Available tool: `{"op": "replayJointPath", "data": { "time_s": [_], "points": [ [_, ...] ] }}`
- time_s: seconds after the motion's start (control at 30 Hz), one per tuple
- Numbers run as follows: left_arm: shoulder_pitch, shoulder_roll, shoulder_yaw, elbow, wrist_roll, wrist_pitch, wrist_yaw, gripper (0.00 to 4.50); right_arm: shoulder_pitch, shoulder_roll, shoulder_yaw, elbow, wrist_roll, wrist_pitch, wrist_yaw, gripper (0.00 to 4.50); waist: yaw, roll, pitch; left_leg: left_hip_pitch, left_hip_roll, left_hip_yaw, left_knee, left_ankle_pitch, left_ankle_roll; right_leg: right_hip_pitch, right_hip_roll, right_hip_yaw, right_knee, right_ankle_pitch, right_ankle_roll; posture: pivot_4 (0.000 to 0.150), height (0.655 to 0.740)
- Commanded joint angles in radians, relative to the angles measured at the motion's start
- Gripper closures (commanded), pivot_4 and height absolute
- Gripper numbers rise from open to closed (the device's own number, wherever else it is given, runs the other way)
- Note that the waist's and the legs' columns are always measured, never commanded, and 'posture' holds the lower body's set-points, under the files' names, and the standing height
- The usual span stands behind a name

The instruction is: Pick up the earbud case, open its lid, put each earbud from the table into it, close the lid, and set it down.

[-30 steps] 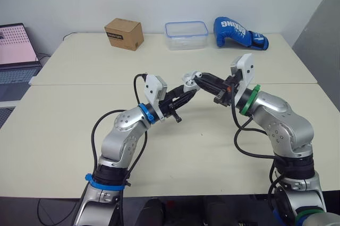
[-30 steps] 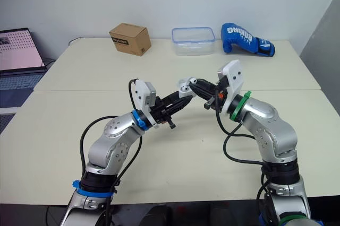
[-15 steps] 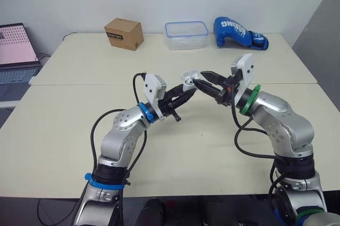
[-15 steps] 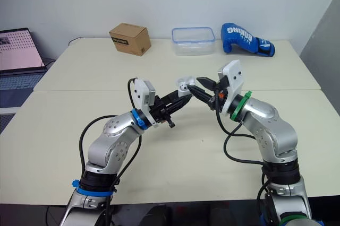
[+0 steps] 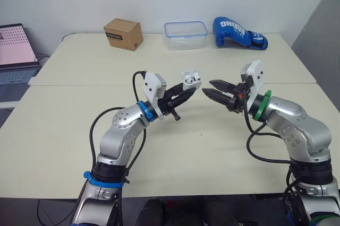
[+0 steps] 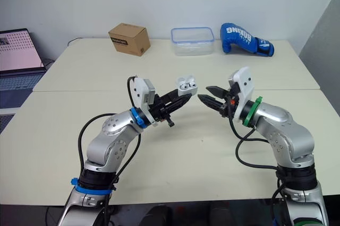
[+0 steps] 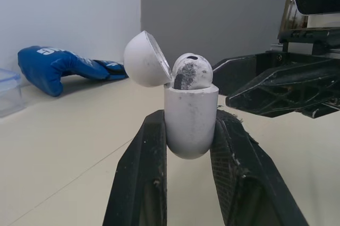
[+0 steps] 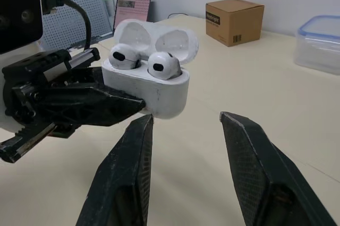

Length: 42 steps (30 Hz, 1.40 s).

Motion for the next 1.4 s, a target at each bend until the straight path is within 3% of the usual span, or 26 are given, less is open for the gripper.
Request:
{"op": "replayJointPath", "data": {
  "time_s": [0.03, 0.2, 0.33, 0.6, 0.8, 1.0, 1.17, 1.3, 1.4],
  "points": [
    [-0.012, 0.064, 0.003, -0.055, -0.05, 0.037, -0.092, 3.76, -0.016, -0.011, -0.05, 0.049, 0.025, 0.003, 0.001, 2.81, -0.002, 0.0, 0.0, 0.0, 0.0, 0.0, 0.0, 0.0, 0.0, 0.0, 0.0, 0.0, 0.0, 0.0, 0.0, 0.15, 0.74],
    [-0.017, 0.162, -0.043, -0.102, -0.055, 0.069, -0.206, 3.76, -0.052, -0.005, 0.007, 0.196, -0.077, -0.103, 0.009, 4.43, -0.003, 0.0, 0.0, 0.001, 0.0, 0.001, 0.0, 0.0, 0.0, 0.0, 0.001, 0.001, 0.0, 0.0, 0.0, 0.15, 0.74],
    [-0.016, 0.182, -0.07, -0.117, -0.043, 0.068, -0.239, 3.76, -0.091, 0.049, 0.033, 0.178, -0.053, -0.104, 0.02, 4.43, -0.005, 0.0, 0.0, 0.001, 0.001, 0.001, -0.001, 0.0, 0.0, 0.0, 0.001, 0.001, 0.0, 0.0, 0.0, 0.15, 0.74],
    [-0.011, 0.177, -0.087, -0.076, 0.005, 0.028, -0.241, 3.76, -0.101, 0.086, 0.056, -0.029, 0.122, 0.105, 0.006, 4.43, -0.003, 0.0, 0.0, 0.0, 0.001, 0.0, 0.0, 0.0, 0.0, 0.0, 0.001, 0.001, 0.0, 0.0, 0.0, 0.15, 0.74],
    [-0.018, 0.16, -0.068, -0.039, 0.019, 0.012, -0.221, 3.76, -0.032, 0.066, 0.099, -0.087, 0.08, 0.08, -0.022, 4.43, -0.002, 0.0, 0.0, 0.001, 0.001, 0.0, 0.0, 0.0, 0.0, 0.0, 0.001, 0.001, 0.0, 0.0, 0.0, 0.15, 0.74],
    [-0.012, 0.133, -0.055, -0.083, -0.037, 0.088, -0.205, 3.76, 0.019, 0.049, 0.147, -0.071, -0.055, -0.024, -0.068, 4.43, -0.003, 0.0, 0.0, 0.001, 0.001, 0.0, 0.0, 0.0, 0.0, 0.0, 0.001, 0.0, 0.0, -0.001, 0.0, 0.15, 0.74],
    [0.011, 0.125, -0.061, -0.08, -0.032, 0.19, -0.134, 3.76, 0.056, 0.075, 0.064, -0.086, -0.021, -0.073, -0.077, 4.43, -0.002, 0.0, 0.0, 0.0, 0.001, 0.0, 0.0, 0.0, 0.0, 0.0, 0.001, 0.0, 0.0, 0.0, 0.0, 0.15, 0.74],
    [0.028, 0.061, -0.028, -0.083, -0.091, 0.423, 0.025, 3.76, 0.11, 0.026, -0.039, -0.127, 0.098, -0.001, -0.03, 3.58, 0.0, 0.0, 0.0, 0.0, 0.001, 0.0, 0.0, 0.0, 0.0, 0.001, 0.0, 0.0, 0.0, 0.0, 0.0, 0.15, 0.74],
    [0.038, 0.001, 0.003, -0.087, -0.166, 0.594, 0.107, 3.76, 0.198, -0.092, 0.009, -0.163, 0.034, -0.045, 0.053, 2.47, 0.0, 0.0, 0.0, 0.001, 0.0, 0.0, 0.0, 0.0, 0.001, 0.001, 0.0, 0.0, -0.001, -0.001, 0.001, 0.15, 0.74]
  ]
}}
